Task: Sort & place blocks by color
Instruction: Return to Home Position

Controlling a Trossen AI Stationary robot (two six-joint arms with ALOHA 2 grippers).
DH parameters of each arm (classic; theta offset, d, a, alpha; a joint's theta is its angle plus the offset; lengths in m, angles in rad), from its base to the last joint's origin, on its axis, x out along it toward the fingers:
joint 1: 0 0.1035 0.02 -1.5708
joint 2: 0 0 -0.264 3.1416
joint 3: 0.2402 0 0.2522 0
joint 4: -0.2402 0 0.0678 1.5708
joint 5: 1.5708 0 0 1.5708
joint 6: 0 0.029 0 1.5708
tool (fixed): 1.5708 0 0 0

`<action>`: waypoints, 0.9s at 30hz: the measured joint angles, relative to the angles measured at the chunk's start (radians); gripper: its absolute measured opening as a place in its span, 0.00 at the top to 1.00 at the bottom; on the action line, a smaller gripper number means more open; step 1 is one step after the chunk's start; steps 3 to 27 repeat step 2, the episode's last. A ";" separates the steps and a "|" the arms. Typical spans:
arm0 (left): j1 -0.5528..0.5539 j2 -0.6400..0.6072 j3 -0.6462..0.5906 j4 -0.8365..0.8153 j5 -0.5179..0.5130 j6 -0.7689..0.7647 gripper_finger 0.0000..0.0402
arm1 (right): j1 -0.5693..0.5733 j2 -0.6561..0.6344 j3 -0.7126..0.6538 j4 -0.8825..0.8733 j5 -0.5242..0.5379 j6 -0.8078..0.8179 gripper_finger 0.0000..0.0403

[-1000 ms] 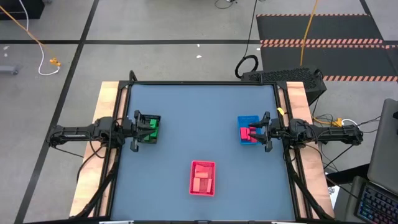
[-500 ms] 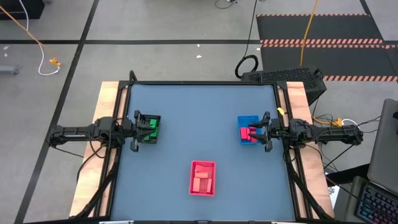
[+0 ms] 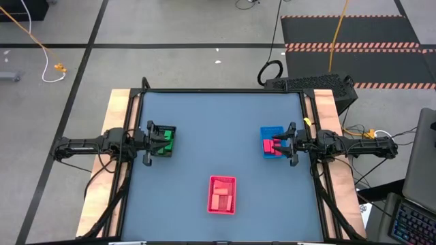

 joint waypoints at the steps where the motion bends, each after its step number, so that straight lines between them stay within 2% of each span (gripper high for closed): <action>1: 0.000 0.000 0.000 0.000 0.000 0.000 0.91 | 0.000 0.000 0.000 0.000 0.000 0.000 0.48; 27: 0.000 0.000 0.000 0.000 0.000 0.000 0.91 | 0.000 0.000 0.000 0.000 0.000 0.000 0.48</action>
